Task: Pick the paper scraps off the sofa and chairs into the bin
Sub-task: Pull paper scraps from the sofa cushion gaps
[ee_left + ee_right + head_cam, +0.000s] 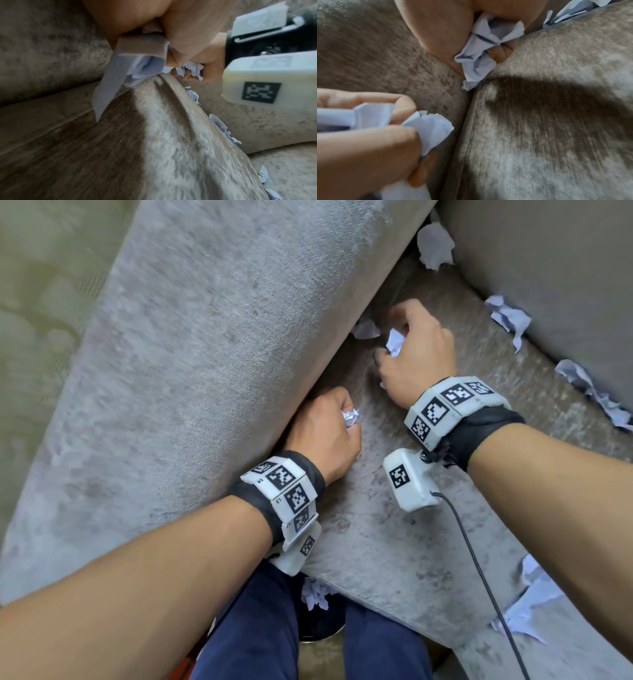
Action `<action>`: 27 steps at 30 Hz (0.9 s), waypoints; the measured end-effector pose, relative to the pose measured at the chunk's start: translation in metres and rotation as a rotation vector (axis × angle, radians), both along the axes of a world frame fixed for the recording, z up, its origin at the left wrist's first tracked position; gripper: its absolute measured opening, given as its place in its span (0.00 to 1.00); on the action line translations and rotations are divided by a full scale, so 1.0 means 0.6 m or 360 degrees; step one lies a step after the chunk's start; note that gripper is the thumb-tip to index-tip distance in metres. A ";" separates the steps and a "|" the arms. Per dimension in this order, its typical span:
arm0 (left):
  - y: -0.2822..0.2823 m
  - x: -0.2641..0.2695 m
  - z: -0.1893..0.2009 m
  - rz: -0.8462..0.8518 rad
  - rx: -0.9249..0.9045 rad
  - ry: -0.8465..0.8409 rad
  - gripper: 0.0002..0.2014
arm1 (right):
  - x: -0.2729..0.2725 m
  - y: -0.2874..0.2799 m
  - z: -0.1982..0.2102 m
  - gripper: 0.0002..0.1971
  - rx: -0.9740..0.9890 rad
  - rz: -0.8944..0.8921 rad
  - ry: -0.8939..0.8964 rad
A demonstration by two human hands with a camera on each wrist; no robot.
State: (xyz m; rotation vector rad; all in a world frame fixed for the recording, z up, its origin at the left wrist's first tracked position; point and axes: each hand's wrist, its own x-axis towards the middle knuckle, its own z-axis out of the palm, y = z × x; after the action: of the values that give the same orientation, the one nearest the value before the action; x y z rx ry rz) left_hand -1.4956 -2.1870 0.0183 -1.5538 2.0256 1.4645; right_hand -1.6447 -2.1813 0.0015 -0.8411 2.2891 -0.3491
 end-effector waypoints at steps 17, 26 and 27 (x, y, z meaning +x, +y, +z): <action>-0.002 0.013 -0.022 -0.0056 -0.0124 0.0246 0.11 | 0.029 -0.025 -0.027 0.14 0.0130 0.0482 0.0010; -0.005 -0.004 -0.019 0.0046 -0.0017 0.0109 0.08 | 0.026 -0.017 -0.044 0.08 0.0253 0.0350 -0.0097; -0.006 -0.010 -0.020 0.0057 -0.0009 0.0059 0.07 | 0.023 -0.009 -0.043 0.11 0.0238 0.0308 -0.0130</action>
State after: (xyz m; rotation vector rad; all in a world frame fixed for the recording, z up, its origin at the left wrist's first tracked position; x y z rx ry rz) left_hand -1.5016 -2.1908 0.0063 -1.5849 2.0336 1.5128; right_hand -1.6312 -2.1870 -0.0246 -0.9443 2.1083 -0.1214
